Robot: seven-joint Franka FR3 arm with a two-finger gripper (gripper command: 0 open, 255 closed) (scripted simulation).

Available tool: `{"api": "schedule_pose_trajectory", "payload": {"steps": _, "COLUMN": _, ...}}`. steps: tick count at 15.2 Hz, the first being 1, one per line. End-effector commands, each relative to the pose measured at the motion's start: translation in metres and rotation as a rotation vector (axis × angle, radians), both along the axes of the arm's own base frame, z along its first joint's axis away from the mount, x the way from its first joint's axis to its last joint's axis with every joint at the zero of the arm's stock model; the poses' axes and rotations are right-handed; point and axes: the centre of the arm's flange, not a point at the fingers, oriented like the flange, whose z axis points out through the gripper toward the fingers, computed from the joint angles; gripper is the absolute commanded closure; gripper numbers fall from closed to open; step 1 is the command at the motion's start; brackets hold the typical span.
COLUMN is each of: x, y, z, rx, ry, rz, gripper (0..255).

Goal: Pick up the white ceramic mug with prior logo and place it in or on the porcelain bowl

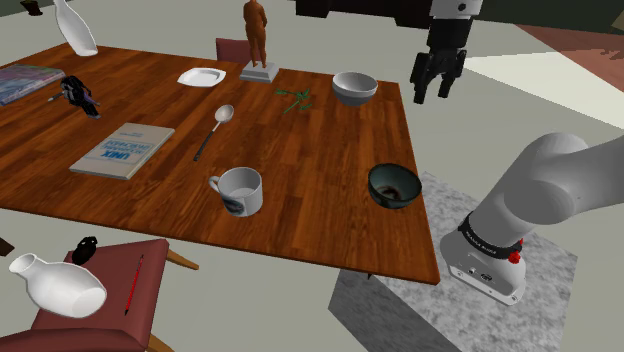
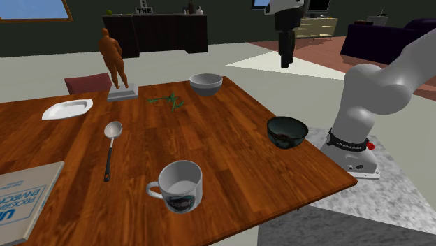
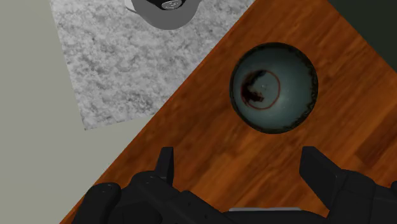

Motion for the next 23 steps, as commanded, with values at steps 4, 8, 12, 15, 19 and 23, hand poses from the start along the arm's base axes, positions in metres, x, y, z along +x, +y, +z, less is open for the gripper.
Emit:
{"api": "schedule_pose_trajectory", "payload": {"steps": 4, "x": 0.015, "y": 0.033, "z": -0.014, "rx": -0.004, "ry": -0.012, "rz": -0.007, "gripper": 0}}
{"api": "schedule_pose_trajectory", "payload": {"steps": 8, "x": 0.036, "y": 0.077, "z": -0.034, "rx": -0.01, "ry": -0.029, "rz": -0.016, "gripper": 0}}
{"api": "schedule_pose_trajectory", "payload": {"steps": 12, "x": 0.057, "y": 0.12, "z": -0.053, "rx": -0.015, "ry": -0.046, "rz": -0.026, "gripper": 0}}
{"api": "schedule_pose_trajectory", "payload": {"steps": 15, "x": 0.074, "y": 0.152, "z": -0.067, "rx": -0.019, "ry": -0.058, "rz": -0.033, "gripper": 0}}
{"api": "schedule_pose_trajectory", "payload": {"steps": 19, "x": 0.096, "y": 0.195, "z": -0.086, "rx": -0.025, "ry": -0.075, "rz": -0.042, "gripper": 0}}
{"api": "schedule_pose_trajectory", "payload": {"steps": 23, "x": 0.12, "y": 0.238, "z": -0.105, "rx": -0.031, "ry": -0.091, "rz": -0.051, "gripper": 0}}
